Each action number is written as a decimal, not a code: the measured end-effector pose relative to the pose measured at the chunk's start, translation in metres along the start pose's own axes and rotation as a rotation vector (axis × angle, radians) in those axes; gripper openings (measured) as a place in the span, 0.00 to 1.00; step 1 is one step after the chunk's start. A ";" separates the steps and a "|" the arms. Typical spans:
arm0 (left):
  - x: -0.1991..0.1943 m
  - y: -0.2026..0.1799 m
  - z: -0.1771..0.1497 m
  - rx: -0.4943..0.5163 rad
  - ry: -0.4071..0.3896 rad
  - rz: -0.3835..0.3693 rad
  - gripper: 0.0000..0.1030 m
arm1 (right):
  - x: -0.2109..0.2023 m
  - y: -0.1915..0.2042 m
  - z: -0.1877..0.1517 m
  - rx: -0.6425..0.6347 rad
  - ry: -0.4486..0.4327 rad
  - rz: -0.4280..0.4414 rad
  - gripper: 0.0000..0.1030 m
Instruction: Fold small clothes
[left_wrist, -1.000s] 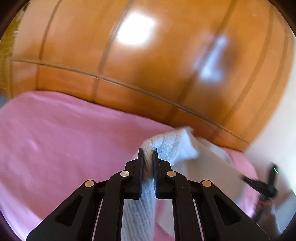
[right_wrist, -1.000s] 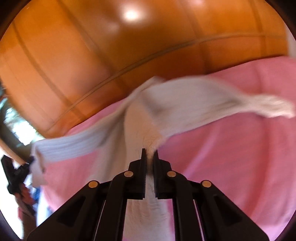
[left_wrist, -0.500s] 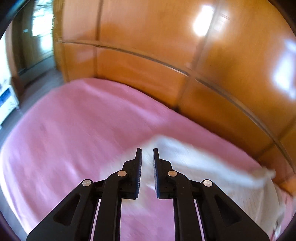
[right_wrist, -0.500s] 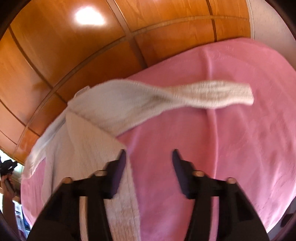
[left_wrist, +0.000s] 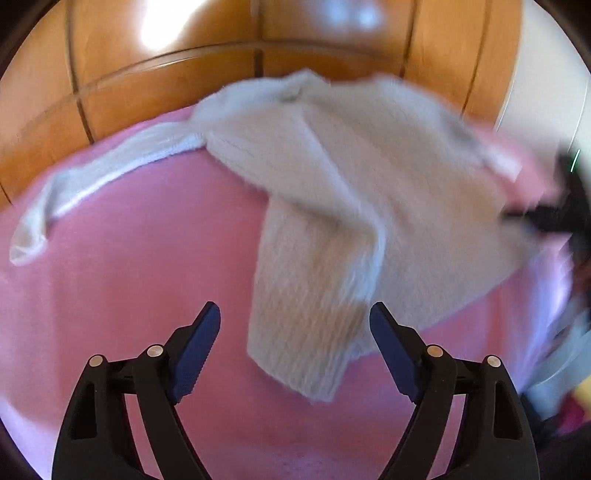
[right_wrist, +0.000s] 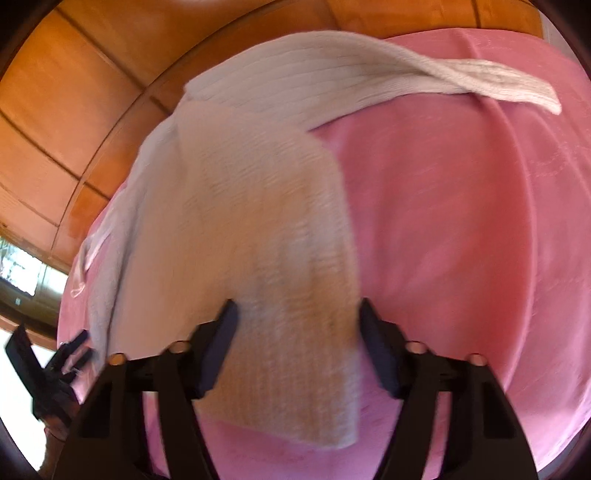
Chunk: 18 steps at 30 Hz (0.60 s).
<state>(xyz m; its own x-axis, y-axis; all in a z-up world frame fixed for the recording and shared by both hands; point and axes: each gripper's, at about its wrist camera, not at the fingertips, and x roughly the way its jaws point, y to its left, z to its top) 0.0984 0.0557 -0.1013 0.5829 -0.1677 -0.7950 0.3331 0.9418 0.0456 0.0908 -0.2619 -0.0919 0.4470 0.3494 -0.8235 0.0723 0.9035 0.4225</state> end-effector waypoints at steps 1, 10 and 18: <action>0.008 0.004 -0.004 0.018 0.002 0.040 0.62 | 0.000 0.004 -0.002 -0.015 0.002 -0.002 0.30; -0.049 0.088 0.012 -0.433 -0.095 -0.376 0.09 | -0.053 0.043 0.009 -0.101 -0.146 0.065 0.11; -0.108 0.084 -0.047 -0.499 -0.084 -0.467 0.09 | -0.121 0.045 -0.040 -0.191 -0.199 0.115 0.07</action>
<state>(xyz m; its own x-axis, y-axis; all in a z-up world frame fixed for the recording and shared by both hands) 0.0279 0.1664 -0.0400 0.5231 -0.5919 -0.6132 0.1938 0.7832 -0.5908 0.0044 -0.2536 0.0121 0.6097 0.4139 -0.6760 -0.1497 0.8976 0.4146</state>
